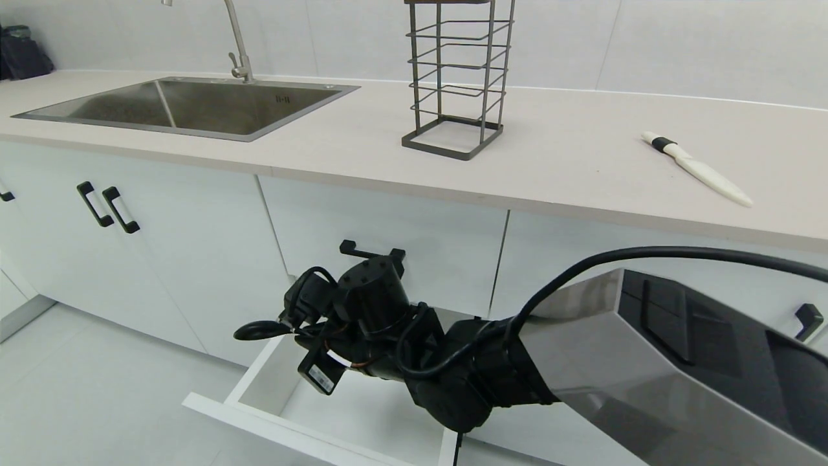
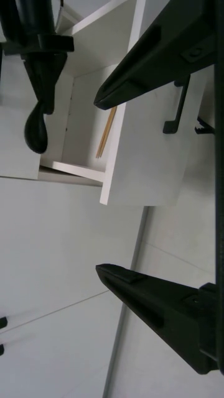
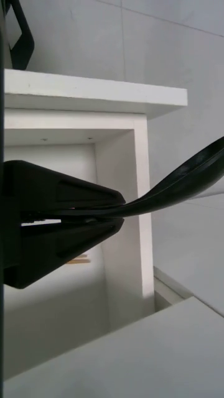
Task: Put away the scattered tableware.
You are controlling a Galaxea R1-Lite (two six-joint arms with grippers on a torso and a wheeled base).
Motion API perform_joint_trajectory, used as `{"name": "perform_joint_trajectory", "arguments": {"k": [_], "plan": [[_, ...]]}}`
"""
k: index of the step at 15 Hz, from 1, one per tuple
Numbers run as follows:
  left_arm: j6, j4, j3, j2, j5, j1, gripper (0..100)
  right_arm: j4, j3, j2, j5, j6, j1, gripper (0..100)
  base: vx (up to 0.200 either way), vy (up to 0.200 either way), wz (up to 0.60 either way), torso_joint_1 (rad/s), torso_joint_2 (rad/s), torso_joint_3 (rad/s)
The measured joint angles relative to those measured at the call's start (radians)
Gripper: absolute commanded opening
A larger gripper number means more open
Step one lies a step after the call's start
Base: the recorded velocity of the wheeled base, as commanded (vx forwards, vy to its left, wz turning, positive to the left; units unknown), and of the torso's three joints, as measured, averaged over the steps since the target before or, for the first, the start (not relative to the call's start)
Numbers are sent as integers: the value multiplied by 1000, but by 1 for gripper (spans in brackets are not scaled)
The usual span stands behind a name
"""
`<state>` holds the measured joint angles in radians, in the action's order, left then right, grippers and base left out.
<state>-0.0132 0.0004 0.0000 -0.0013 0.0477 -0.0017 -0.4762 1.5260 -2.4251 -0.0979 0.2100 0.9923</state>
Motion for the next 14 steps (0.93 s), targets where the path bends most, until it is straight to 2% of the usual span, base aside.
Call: {"name": "perform_joint_trajectory", "arguments": {"k": [5, 8, 14], "plan": [[0, 0, 0, 0, 0, 0, 100, -191, -106, -57, 0, 5, -32, 0, 0, 0, 0, 0, 0, 0], [0, 0, 0, 0, 0, 0, 100, -209, -143, -74, -1, 15, -62, 0, 0, 0, 0, 0, 0, 0], [0, 0, 0, 0, 0, 0, 100, -213, -146, -113, 0, 16, -67, 0, 0, 0, 0, 0, 0, 0]]}}
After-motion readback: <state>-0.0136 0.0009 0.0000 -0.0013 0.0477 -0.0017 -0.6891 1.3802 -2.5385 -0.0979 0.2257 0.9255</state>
